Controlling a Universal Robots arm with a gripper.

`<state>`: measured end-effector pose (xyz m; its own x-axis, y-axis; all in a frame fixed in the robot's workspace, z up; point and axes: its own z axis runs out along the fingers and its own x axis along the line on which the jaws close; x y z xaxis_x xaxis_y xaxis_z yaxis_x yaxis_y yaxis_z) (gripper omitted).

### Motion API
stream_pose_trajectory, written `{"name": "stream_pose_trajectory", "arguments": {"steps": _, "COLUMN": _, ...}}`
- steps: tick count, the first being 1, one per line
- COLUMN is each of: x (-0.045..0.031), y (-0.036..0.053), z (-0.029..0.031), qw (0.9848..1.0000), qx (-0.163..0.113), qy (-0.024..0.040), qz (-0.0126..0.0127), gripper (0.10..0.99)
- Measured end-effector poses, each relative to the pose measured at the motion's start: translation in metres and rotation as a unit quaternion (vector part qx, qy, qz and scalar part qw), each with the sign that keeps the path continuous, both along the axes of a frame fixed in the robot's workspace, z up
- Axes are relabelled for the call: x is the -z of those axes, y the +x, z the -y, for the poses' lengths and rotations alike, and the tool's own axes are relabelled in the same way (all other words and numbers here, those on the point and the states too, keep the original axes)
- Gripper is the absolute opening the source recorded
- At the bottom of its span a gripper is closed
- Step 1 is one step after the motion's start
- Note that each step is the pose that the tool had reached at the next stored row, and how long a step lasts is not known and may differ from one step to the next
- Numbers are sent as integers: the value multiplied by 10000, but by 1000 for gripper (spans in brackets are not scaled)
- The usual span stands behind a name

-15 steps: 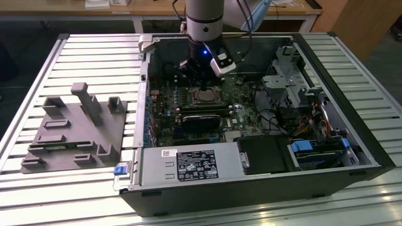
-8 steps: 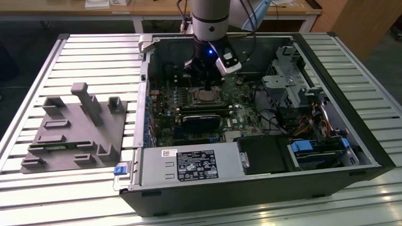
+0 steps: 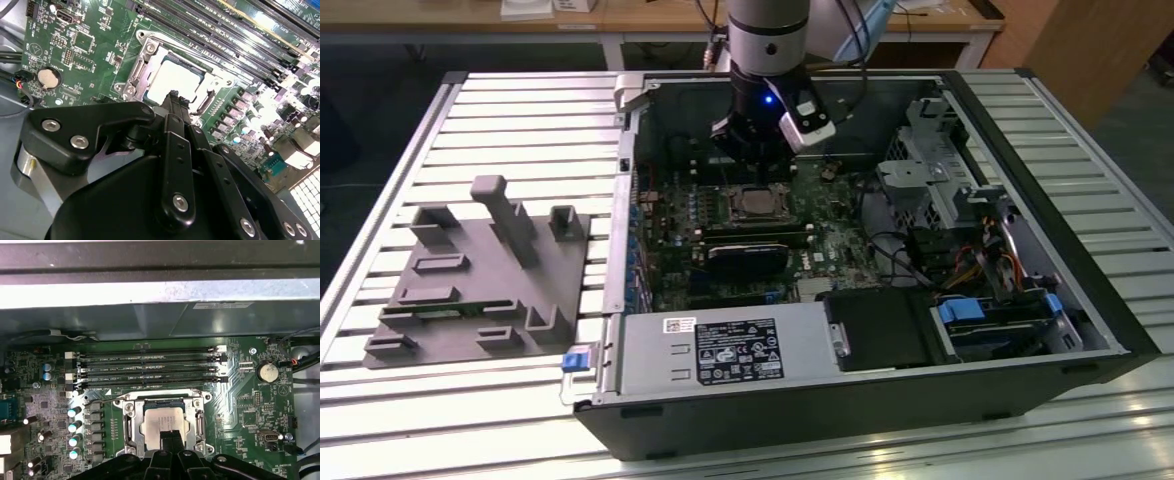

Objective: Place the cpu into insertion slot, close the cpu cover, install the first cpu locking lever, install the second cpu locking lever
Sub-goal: 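Close the cpu cover, then install the first cpu locking lever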

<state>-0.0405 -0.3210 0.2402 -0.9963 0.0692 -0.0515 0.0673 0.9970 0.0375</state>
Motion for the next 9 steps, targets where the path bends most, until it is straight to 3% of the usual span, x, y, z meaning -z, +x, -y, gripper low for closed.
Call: {"name": "stream_pose_trajectory", "arguments": {"steps": 9, "x": -3, "y": 0, "z": 0, "qw": 10000, "qx": 0, "qy": -1, "qz": 0, "gripper": 106}}
